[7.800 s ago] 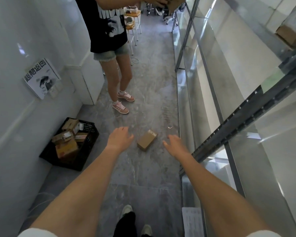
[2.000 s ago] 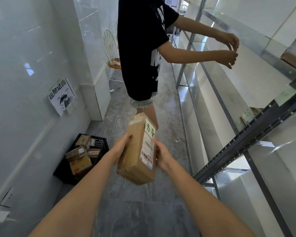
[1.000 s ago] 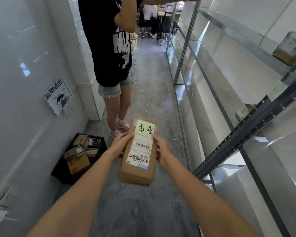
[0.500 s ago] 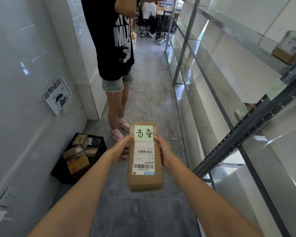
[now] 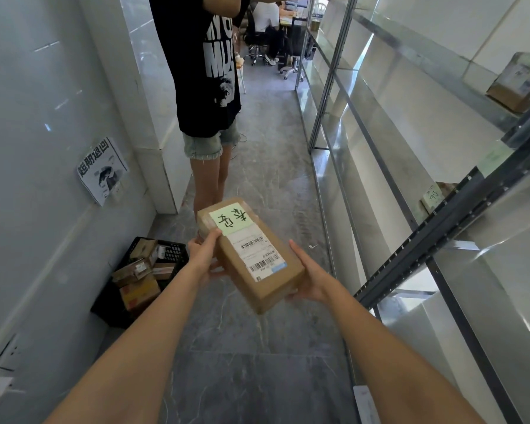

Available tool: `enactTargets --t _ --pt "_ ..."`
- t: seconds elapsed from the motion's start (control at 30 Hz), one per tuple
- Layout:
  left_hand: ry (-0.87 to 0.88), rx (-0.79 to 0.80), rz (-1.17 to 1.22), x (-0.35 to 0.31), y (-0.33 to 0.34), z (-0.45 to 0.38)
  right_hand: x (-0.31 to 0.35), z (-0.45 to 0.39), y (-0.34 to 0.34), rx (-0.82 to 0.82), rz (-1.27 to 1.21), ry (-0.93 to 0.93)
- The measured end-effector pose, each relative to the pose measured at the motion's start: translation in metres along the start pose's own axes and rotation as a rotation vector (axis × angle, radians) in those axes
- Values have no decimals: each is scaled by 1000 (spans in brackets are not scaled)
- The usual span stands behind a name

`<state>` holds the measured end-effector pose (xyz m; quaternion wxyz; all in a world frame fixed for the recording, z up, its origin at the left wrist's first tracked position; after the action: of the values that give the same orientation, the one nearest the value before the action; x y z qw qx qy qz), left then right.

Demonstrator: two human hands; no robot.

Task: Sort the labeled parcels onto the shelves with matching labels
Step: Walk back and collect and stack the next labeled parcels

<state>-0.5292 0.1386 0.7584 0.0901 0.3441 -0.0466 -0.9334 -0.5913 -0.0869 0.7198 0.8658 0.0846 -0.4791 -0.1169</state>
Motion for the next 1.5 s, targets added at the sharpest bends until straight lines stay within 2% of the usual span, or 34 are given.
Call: enactTargets --t 0.13,0.2,0.33,0.57,0.7,0.8,0.93,1.0,1.1,1.33,1.5 --pt "34 -63 175 -5 -7 4 -11 3 -3 28 -312 -15" --pt "57 -91 252 -5 -8 6 -10 3 6 48 -386 -27" --pt "69 -59 288 -3 -1 2 3 3 18 20 -331 -89" --pt "27 33 204 -1 6 0 11 0 8 -121 -328 -98" --pt "16 -62 166 -7 -17 1 15 5 1 -140 -277 -95" --pt "-37 -105 10 -13 -44 -8 15 7 -9 -130 -262 -84" --pt "-142 38 -154 -12 -54 -19 18 5 -16 -125 -247 -59" --pt "-129 121 -190 -13 -45 -9 24 5 -17 -144 -261 -75" --pt "-121 156 -256 -9 -36 -5 32 5 -25 -202 -307 -104" --pt "-178 394 -198 2 -15 2 54 6 -38 -309 -541 -240" --pt "-213 541 -141 13 9 5 57 -3 -20 -272 -554 -264"
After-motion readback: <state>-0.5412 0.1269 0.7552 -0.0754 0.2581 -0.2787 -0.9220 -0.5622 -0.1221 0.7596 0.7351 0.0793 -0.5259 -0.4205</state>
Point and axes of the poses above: each hand's wrist, its own z-axis away from the middle knuckle, its own y-axis out of the palm, x = y × z, the point moved 8 cm from there along -z, towards the middle knuckle, and after that the axes turned 13 degrees about -y, right-handed, at the moved point
